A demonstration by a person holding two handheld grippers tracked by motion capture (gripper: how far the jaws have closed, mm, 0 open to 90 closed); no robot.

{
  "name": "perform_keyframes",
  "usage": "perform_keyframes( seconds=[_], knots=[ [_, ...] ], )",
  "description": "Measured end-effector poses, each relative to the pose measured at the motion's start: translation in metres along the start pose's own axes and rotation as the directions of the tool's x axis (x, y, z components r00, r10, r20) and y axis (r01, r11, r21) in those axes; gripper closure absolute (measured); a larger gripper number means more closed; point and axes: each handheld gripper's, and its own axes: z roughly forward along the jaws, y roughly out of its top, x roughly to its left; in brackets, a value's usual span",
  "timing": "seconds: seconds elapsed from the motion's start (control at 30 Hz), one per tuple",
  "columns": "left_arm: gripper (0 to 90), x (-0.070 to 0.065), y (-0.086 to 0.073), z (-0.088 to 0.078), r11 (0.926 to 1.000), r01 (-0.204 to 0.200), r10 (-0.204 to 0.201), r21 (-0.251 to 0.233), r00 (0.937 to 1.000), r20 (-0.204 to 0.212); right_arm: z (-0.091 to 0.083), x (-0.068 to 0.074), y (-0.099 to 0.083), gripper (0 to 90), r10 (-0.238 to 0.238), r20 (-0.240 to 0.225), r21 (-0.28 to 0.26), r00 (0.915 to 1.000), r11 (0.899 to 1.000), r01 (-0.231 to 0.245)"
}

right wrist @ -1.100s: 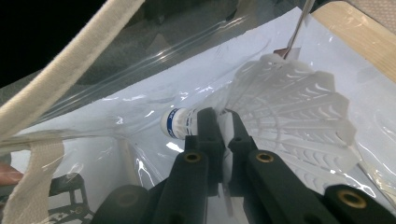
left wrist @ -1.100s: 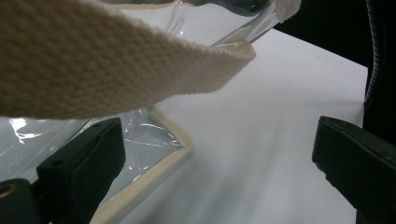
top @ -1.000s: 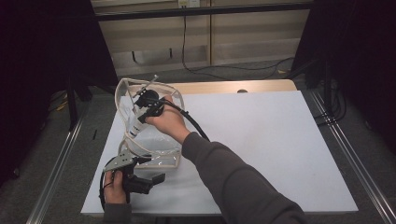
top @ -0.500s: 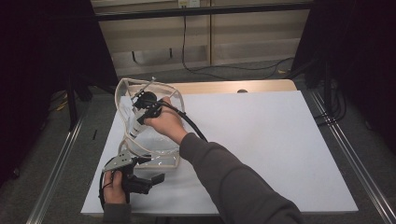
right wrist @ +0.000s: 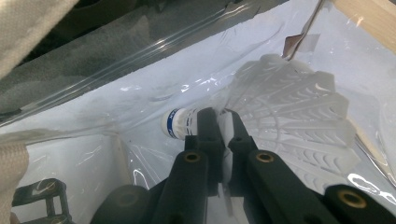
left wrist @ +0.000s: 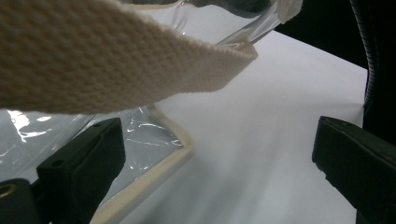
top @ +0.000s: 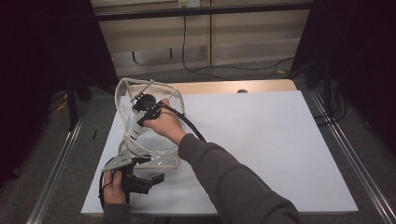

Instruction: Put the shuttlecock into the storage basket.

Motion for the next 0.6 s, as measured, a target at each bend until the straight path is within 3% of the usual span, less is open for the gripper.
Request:
perform_keyframes(
  seconds=[0.6],
  knots=[
    [2.8,0.0001,-0.0002,0.0004,1.0,0.004,-0.004,0.0,1.0,-0.001,0.0102,-0.0025,-0.0021,88.6,0.015,0.009,0.006,0.9998,1.0,-0.015]
  ],
)
